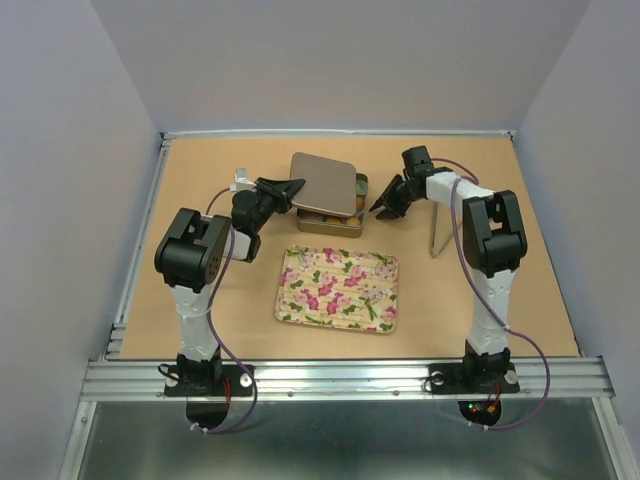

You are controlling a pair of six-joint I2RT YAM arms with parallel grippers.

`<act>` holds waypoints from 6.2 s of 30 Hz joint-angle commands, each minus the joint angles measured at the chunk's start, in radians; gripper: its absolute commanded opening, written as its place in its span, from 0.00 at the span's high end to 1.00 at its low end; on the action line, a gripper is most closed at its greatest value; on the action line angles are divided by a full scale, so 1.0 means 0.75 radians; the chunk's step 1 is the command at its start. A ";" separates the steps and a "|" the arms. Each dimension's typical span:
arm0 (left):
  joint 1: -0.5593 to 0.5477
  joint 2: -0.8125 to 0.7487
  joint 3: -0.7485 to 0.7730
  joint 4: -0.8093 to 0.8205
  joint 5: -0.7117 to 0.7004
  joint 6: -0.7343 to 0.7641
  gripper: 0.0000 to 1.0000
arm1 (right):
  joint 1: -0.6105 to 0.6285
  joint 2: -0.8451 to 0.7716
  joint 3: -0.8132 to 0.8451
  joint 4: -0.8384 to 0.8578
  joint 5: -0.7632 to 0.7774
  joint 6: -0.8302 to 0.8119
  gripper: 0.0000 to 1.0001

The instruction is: Pack the cookies

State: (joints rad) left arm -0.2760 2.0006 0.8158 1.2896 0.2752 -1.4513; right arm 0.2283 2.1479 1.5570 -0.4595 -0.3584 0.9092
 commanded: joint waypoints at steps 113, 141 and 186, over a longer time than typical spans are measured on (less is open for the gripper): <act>0.031 -0.160 0.956 -2.022 -0.105 1.297 0.22 | -0.049 -0.082 0.004 0.265 -0.344 0.037 0.41; 0.022 -0.363 0.487 -1.738 0.132 1.246 0.29 | -0.047 -0.086 -0.002 0.267 -0.340 0.054 0.41; -0.061 -0.015 0.843 -1.681 0.200 1.119 0.34 | -0.047 -0.052 -0.031 0.320 -0.416 0.070 0.41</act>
State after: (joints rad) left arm -0.3031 2.0018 1.3949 0.0166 0.3939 -0.5930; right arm 0.1928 2.1067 1.5539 -0.2714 -0.6434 0.9573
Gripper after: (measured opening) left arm 0.668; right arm 0.588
